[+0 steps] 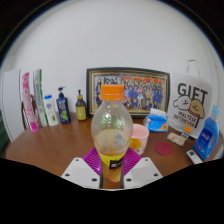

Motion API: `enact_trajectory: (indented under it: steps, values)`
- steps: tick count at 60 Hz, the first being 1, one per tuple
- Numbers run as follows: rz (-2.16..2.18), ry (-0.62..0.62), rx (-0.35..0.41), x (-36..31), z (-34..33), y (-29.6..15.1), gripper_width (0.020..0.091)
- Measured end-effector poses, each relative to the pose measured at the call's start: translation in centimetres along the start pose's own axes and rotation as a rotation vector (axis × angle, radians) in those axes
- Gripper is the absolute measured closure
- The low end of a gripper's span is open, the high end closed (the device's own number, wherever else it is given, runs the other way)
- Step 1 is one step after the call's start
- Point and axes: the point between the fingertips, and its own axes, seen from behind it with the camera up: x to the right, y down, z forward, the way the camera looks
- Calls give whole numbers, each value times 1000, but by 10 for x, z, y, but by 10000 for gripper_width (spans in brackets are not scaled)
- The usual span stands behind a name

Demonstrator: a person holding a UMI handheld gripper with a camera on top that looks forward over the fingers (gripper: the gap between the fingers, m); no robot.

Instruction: Pour water

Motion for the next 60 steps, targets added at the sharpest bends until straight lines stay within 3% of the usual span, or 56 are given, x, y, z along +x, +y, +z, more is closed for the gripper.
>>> enact_trajectory:
  steps: [14, 24, 46, 60]
  values:
    - [609, -262, 90, -69, 27, -108, 882]
    - [1169, -446, 109, -78, 59, -152, 881]
    - [1950, -545, 84, -44, 127, -127, 881]
    - [1843, -506, 17, -49, 129, -118, 881]
